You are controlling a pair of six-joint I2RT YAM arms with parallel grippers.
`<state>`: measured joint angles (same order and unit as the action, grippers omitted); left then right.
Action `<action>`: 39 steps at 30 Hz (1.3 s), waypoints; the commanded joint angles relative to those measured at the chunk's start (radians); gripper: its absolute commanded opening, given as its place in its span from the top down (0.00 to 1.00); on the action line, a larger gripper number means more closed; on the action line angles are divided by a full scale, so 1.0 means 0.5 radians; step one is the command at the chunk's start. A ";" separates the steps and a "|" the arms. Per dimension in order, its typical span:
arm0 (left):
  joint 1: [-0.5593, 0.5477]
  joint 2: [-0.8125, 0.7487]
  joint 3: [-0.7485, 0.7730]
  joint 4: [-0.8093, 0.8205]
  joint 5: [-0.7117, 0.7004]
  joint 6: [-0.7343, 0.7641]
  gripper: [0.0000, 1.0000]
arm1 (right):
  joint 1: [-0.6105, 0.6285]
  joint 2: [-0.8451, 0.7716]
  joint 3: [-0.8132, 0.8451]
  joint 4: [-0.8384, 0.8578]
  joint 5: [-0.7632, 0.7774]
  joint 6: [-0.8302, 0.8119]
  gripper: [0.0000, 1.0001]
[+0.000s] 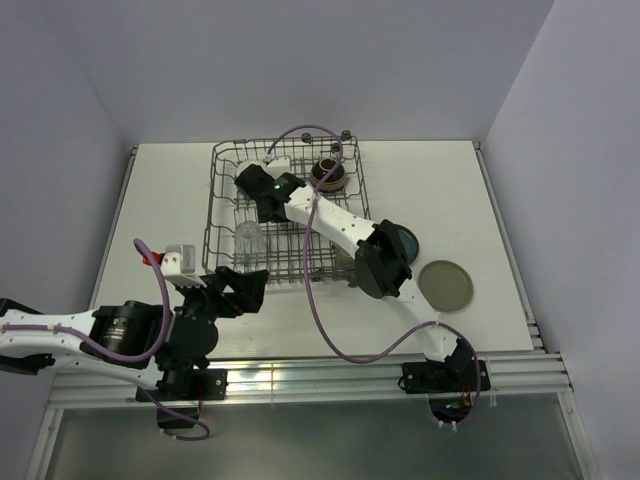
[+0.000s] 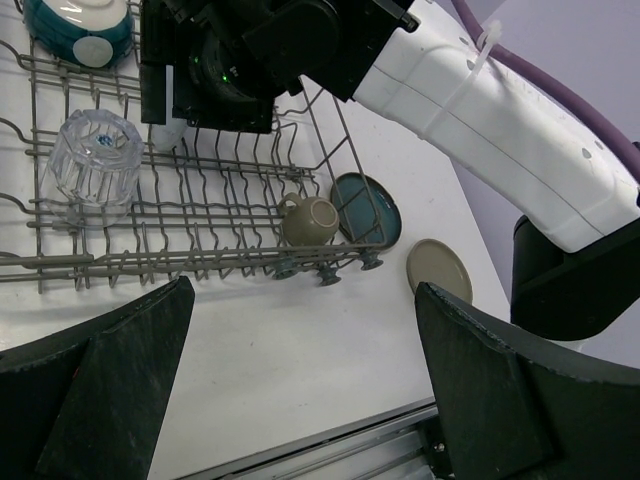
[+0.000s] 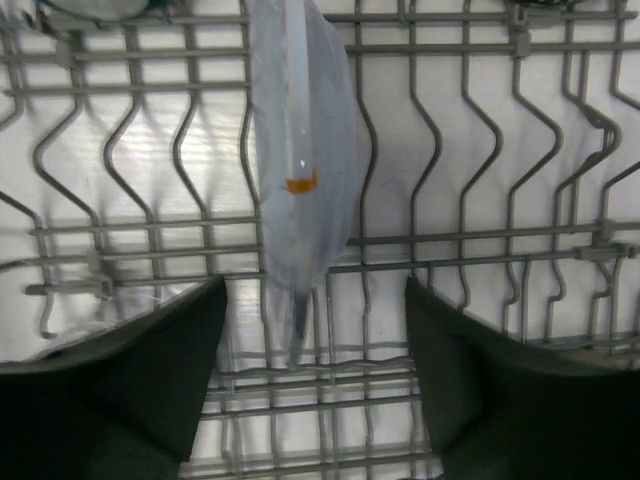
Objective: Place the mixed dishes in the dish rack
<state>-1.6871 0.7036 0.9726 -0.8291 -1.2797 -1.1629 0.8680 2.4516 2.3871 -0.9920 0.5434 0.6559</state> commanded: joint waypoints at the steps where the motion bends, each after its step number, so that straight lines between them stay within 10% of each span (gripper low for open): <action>1: 0.009 0.031 0.040 0.011 0.019 -0.012 0.01 | 0.003 -0.239 -0.092 0.033 0.128 0.007 0.16; 5: 0.009 0.084 0.067 0.072 0.044 0.028 0.01 | -0.003 -0.436 -0.267 0.057 0.134 -0.002 0.01; 25: 0.009 0.568 0.187 0.106 0.243 -0.187 0.01 | -0.521 -2.101 -1.822 0.220 0.144 -0.066 0.00; 39: 0.024 0.952 0.436 0.127 0.470 -0.138 0.01 | -1.319 -2.047 -2.869 0.956 -0.583 -0.376 0.23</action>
<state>-1.6821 1.1549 1.1446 -0.7948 -1.0843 -1.2568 0.2264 1.4036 0.9741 -0.6525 0.3424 0.5198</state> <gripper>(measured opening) 0.992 0.778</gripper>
